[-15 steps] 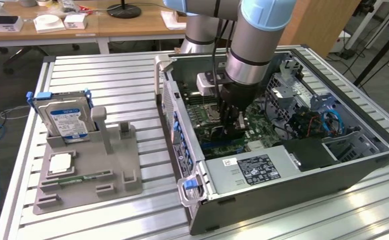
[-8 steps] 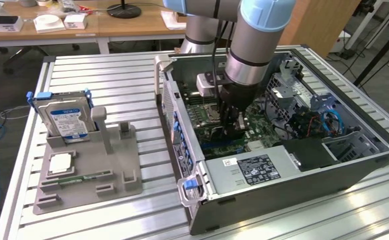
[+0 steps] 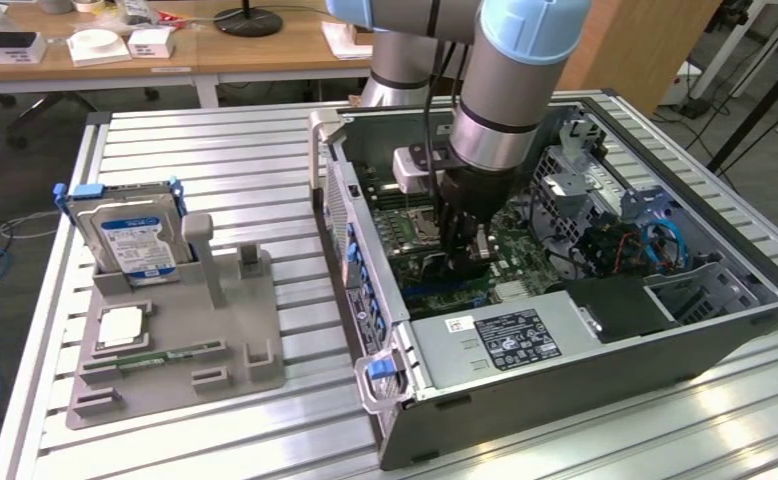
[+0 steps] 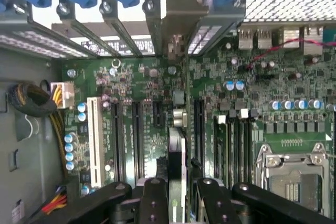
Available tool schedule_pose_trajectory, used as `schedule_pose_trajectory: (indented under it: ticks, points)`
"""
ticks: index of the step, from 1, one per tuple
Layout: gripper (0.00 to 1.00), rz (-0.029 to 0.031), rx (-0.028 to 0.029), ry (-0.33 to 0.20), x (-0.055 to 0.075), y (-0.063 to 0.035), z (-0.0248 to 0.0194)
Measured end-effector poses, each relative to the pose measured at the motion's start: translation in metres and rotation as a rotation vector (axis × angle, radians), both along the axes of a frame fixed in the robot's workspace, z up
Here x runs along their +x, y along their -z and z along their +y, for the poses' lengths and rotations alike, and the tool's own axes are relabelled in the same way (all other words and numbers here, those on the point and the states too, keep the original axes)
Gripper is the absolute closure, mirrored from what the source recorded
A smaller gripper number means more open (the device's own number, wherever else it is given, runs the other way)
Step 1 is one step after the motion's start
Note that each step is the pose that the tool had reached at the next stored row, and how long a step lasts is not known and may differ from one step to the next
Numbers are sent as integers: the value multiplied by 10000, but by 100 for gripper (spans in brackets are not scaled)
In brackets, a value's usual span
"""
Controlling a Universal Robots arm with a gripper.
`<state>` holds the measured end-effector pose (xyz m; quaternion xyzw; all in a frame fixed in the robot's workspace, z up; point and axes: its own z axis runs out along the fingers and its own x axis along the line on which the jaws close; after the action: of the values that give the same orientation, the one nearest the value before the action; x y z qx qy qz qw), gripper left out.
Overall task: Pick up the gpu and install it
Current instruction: 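Insert the gpu into the slot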
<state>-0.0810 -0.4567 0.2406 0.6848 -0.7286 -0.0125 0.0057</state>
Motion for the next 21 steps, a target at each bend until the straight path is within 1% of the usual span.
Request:
schedule_pose_trajectory:
  ticks: [1,4,7,13,16,21]
  points:
    - [74,-6,11,0,0,-11,1]
    - [74,3,-9,-5,0,-20,0]
    - [74,4,-12,-28,-1,-20,11]
    - [74,3,-9,-51,-1,-20,20]
    - [74,3,-1,-58,0,-39,22]
    - [74,1,-6,-84,-2,-54,20]
